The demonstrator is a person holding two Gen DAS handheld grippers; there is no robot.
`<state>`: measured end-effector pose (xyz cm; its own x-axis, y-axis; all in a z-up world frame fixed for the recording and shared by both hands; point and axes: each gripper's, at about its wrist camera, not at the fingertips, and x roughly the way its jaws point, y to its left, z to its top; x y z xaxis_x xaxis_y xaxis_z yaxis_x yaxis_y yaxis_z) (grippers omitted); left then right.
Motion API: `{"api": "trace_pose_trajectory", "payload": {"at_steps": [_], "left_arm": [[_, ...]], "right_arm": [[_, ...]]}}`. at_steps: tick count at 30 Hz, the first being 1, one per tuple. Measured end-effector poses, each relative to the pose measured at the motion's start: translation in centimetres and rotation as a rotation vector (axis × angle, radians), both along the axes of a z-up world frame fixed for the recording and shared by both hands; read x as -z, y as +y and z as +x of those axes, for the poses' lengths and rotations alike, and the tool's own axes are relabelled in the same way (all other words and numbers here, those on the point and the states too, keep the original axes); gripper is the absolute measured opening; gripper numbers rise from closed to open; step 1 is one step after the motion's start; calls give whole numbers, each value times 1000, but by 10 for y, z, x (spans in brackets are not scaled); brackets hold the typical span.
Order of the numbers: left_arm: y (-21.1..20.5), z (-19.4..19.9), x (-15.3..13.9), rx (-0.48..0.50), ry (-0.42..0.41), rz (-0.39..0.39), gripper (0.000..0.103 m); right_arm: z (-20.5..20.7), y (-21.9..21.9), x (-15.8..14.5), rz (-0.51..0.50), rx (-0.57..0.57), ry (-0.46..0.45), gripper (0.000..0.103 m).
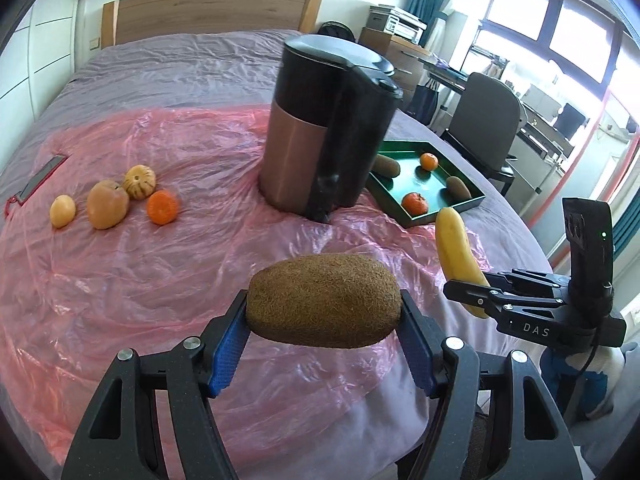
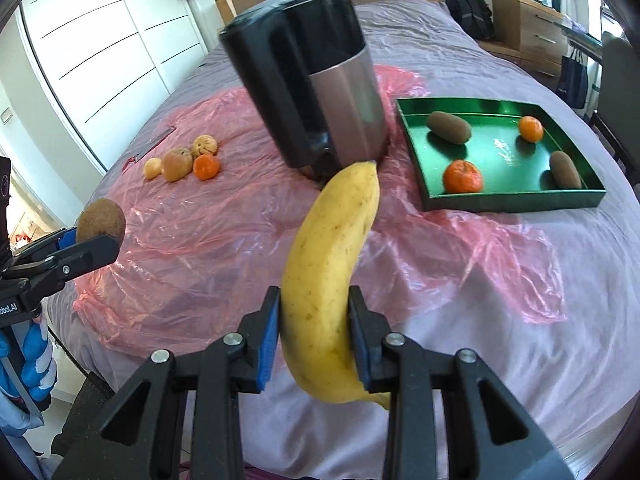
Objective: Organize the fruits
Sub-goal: 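Lift and carry the kiwi with left gripper while right gripper carries the banana to the tray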
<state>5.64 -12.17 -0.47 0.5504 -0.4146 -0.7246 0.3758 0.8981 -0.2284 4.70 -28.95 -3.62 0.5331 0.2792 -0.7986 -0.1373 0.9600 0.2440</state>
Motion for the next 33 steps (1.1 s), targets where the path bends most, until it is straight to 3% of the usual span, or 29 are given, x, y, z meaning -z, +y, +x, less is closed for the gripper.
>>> {"api": "trace_pose_trajectory", "payload": {"at_steps": [15, 24, 33], "left_arm": [[-121, 36, -11, 163, 10, 18, 64], [-192, 90, -9, 210, 2, 39, 64], [-246, 148, 16, 209, 14, 95, 64]], "right_arm": [[21, -93, -3, -17, 110, -32, 15], [67, -147, -3, -44, 155, -58, 15], [124, -187, 7, -79, 193, -64, 15]]}}
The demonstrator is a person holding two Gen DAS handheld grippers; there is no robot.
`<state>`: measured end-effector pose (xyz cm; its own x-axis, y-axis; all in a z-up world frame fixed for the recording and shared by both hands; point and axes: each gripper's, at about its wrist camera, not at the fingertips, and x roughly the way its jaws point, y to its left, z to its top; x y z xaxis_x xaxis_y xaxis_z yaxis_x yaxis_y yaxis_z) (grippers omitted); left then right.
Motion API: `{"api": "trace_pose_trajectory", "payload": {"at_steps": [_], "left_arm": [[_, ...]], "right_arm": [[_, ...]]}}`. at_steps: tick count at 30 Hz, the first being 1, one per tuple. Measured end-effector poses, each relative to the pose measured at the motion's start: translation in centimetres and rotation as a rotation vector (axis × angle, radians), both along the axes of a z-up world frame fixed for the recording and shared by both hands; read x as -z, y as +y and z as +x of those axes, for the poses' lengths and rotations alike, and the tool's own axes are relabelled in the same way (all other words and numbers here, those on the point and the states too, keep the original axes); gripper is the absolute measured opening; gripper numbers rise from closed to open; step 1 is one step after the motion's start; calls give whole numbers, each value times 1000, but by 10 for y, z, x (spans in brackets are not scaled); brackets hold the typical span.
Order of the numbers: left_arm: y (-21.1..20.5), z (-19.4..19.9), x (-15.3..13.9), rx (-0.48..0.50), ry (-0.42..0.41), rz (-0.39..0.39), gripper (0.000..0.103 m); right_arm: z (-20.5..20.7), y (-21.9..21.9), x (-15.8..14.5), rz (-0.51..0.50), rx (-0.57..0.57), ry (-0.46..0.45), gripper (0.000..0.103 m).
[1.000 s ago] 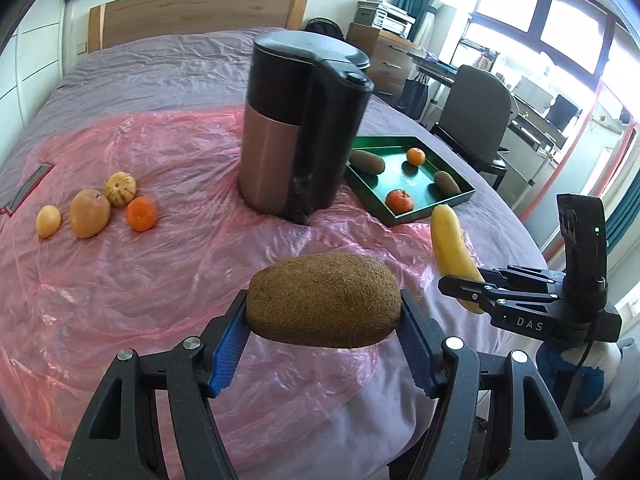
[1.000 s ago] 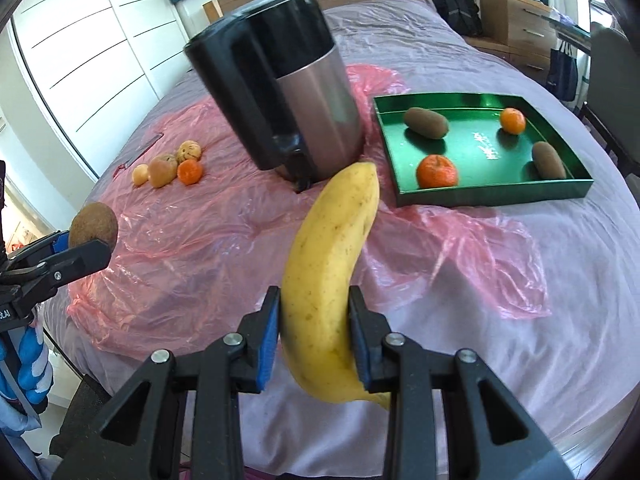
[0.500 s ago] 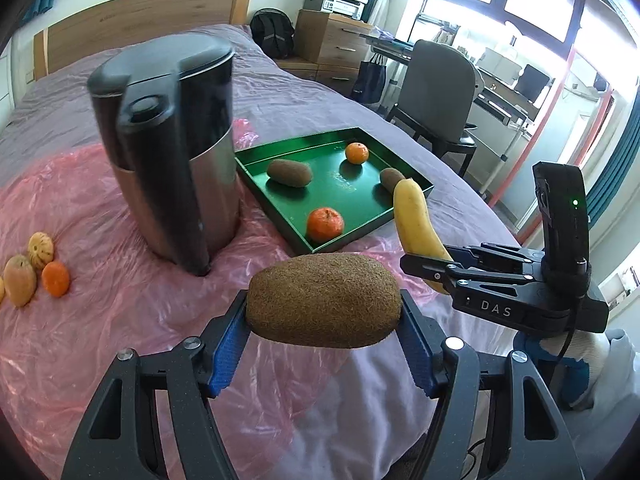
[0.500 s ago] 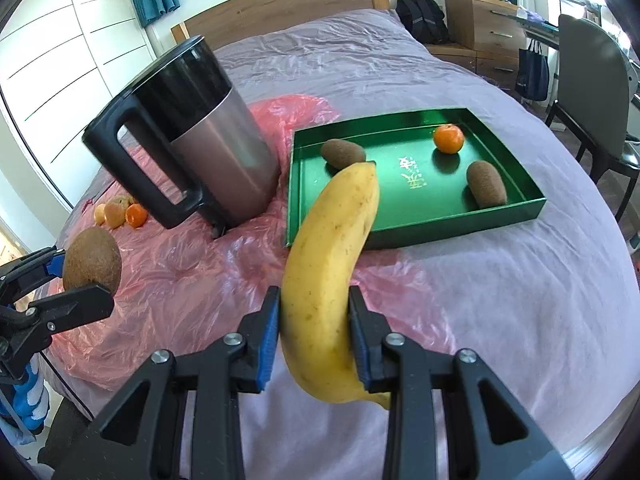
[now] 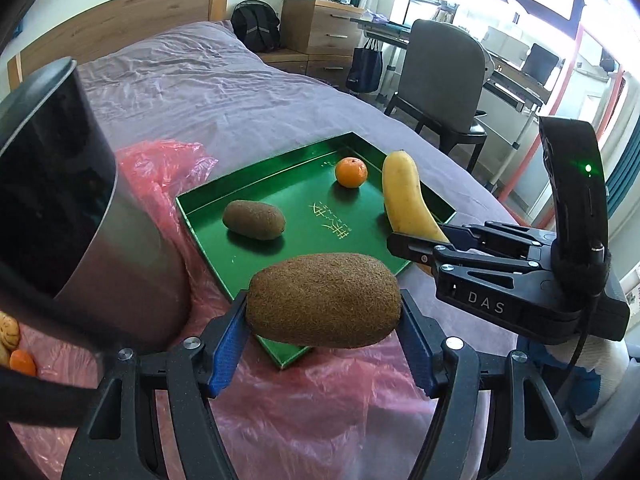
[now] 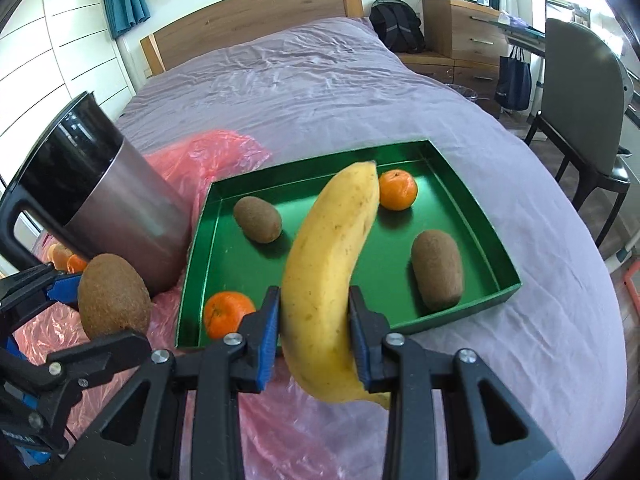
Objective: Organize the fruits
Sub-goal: 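Lift and carry the kiwi with left gripper while right gripper carries the banana to the tray, then lower and open left gripper releasing the kiwi while right gripper releases the banana in the tray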
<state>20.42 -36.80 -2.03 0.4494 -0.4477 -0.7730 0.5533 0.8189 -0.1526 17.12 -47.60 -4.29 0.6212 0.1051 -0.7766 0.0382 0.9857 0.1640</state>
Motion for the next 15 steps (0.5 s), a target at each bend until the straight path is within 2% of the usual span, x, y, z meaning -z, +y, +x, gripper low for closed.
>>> {"api": "trace_pose_trajectory", "payload": {"at_steps": [9, 15], "left_arm": [[-16, 47, 37, -51, 26, 61, 64], [-24, 58, 57, -57, 46, 87, 64]], "right_arm": [[47, -22, 29, -22, 9, 35, 15], [64, -21, 50, -58, -4, 58, 15]]}}
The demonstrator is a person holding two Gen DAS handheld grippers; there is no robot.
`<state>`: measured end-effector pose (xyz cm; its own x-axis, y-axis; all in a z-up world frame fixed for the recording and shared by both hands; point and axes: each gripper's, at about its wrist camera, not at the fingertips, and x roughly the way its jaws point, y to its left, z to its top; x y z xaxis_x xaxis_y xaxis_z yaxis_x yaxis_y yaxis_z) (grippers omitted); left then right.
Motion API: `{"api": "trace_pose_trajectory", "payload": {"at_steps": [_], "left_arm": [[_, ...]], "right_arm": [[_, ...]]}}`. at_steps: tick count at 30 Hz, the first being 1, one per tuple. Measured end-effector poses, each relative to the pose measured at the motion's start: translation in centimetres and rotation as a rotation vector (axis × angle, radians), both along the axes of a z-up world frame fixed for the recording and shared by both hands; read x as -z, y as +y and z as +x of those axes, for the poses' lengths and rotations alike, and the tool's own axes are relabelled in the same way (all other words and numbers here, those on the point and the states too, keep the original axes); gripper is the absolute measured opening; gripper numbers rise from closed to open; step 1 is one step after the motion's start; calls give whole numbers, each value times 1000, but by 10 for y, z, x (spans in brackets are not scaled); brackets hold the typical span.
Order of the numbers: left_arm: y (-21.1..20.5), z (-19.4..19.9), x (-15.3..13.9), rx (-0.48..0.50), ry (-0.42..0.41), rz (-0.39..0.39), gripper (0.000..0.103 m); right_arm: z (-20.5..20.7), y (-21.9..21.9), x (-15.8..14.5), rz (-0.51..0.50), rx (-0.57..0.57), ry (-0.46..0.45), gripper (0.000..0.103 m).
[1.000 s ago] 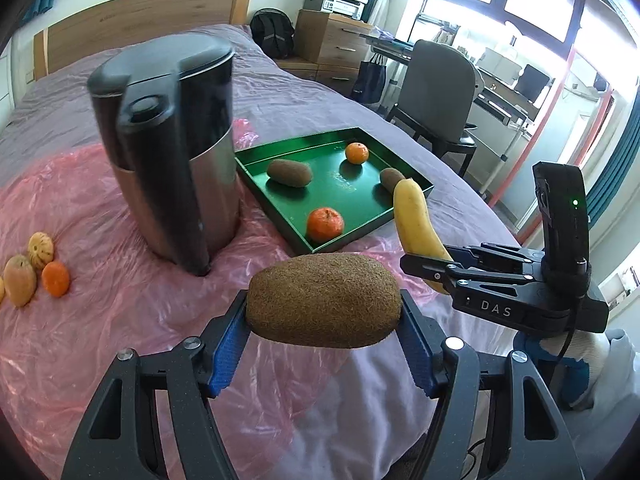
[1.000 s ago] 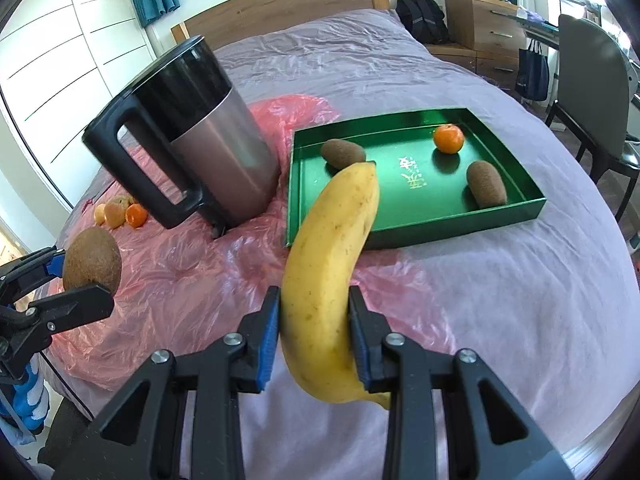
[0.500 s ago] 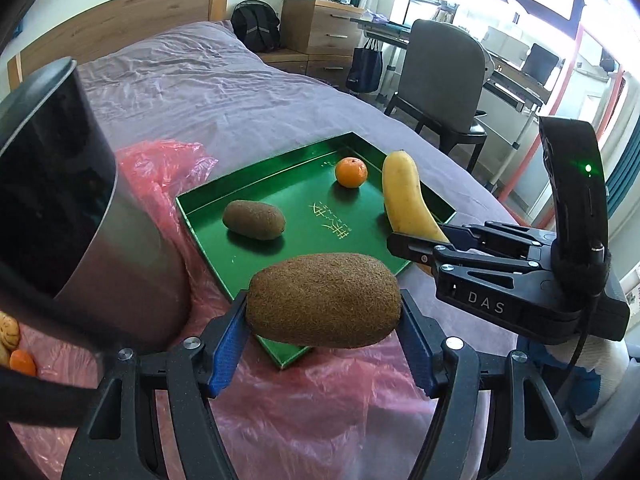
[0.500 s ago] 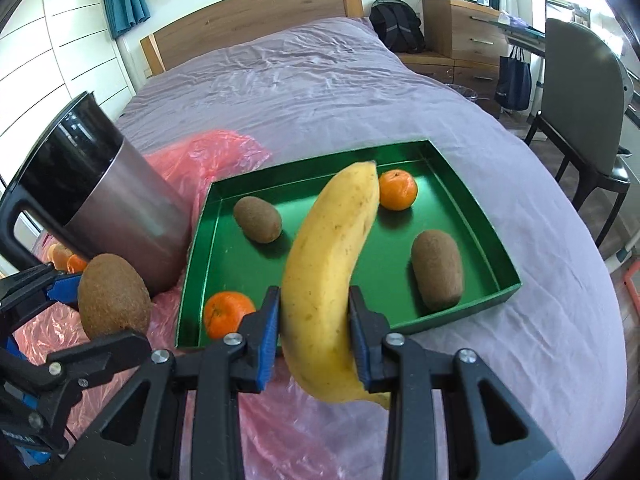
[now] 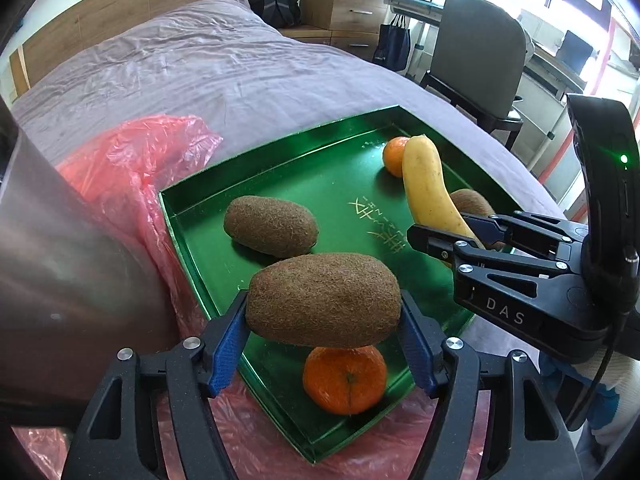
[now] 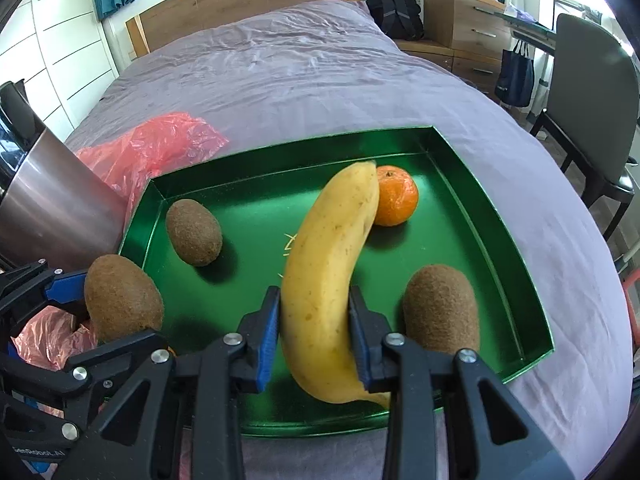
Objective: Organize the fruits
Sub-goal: 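Lower and open left gripper releasing the kiwi while right gripper releases the banana in the tray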
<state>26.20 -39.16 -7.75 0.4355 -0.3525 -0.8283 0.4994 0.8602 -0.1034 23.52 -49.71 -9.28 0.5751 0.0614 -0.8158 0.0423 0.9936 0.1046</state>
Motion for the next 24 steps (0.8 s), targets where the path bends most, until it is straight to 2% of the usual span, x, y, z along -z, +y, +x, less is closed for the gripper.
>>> {"api": "trace_pose_trajectory", "payload": {"at_steps": [11, 24], "left_arm": [[-3, 7, 24, -19, 38, -3, 64], [-13, 3, 31, -3, 10, 74, 65]], "right_arm": [[4, -5, 21, -26, 5, 5, 16], [-1, -5, 23, -30, 1, -10, 18]]}}
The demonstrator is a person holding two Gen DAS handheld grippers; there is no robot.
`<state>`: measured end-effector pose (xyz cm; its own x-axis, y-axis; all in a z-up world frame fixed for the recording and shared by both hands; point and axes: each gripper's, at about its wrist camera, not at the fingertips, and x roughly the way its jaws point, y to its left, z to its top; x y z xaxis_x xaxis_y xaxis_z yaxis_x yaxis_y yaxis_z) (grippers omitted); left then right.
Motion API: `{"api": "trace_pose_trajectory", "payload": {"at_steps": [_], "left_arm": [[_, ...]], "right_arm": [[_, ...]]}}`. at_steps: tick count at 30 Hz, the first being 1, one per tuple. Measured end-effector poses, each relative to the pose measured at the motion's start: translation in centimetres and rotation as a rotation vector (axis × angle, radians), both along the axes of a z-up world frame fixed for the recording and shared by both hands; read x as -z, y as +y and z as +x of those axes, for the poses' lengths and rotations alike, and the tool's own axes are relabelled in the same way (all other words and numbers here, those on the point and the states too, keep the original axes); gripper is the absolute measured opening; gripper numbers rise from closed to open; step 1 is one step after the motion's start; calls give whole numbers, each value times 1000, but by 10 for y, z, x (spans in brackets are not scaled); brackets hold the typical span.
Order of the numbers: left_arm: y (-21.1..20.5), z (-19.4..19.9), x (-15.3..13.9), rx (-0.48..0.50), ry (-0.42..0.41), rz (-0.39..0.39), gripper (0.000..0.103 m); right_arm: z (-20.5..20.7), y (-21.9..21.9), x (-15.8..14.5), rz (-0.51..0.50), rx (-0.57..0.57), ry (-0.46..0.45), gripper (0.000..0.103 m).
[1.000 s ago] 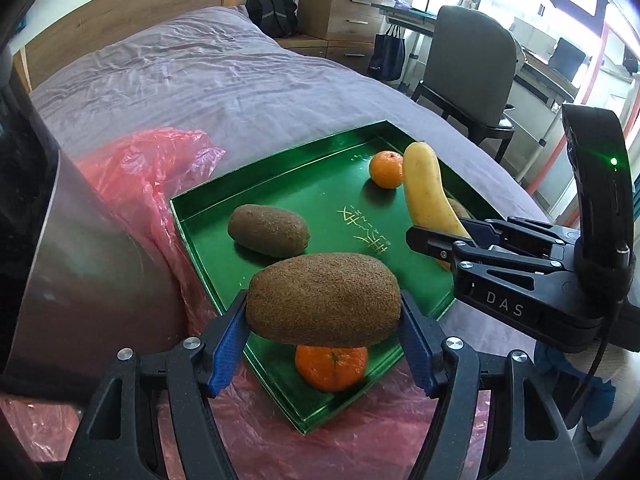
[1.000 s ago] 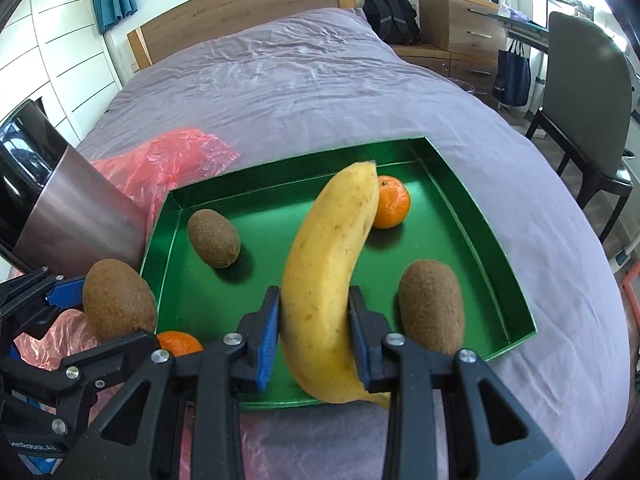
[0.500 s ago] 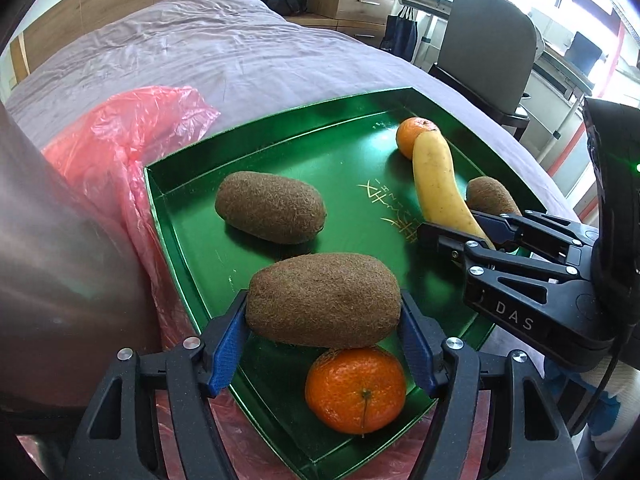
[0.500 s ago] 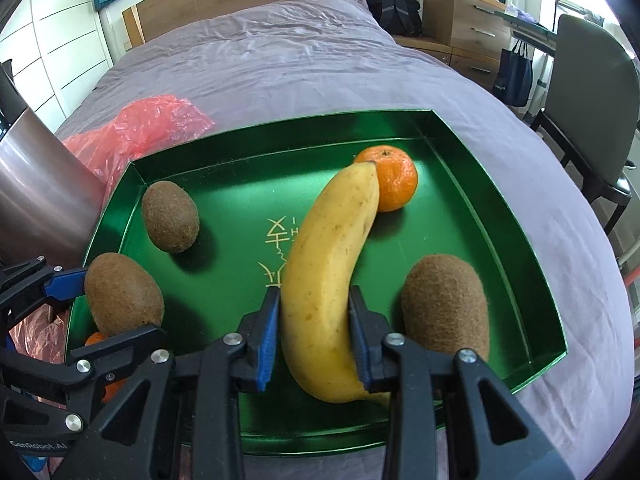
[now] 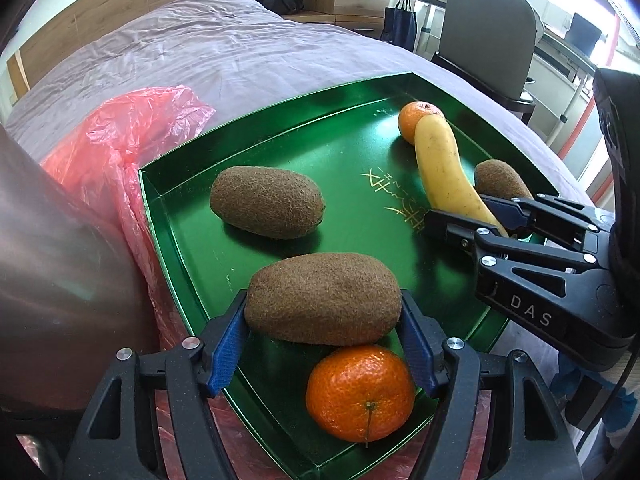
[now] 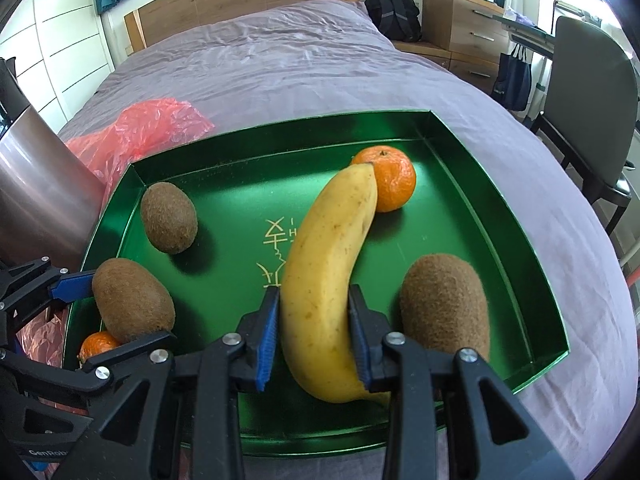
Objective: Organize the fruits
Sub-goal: 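Lower and open left gripper releasing the kiwi while right gripper releases the banana in the tray, then withdraw both open grippers from the tray back toward the remaining fruits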
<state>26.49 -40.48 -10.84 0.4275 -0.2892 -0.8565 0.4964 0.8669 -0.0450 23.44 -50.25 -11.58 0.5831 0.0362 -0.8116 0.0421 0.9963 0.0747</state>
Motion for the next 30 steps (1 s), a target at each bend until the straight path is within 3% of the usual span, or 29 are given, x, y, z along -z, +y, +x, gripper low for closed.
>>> {"api": "trace_pose_trajectory", "payload": {"at_steps": [3, 5, 8, 18, 20, 30], "left_arm": [[-1, -3, -1, -2, -2, 13, 65], [0, -5, -3, -11, -15, 25, 65], [2, -6, -8, -16, -14, 21, 65], [2, -41, -56, 36, -104, 5, 72], [4, -51, -67, 46, -121, -3, 72], [27, -102, -112, 72, -180, -41, 77]], "right_arm": [[-1, 0, -1, 0, -6, 8, 21], [-2, 0, -2, -8, -4, 13, 45], [-6, -1, -8, -21, 7, 7, 59], [-40, 3, -55, -47, 22, -60, 77], [-49, 3, -66, -56, 31, -74, 85], [-102, 4, -114, -72, 78, -127, 97]]}}
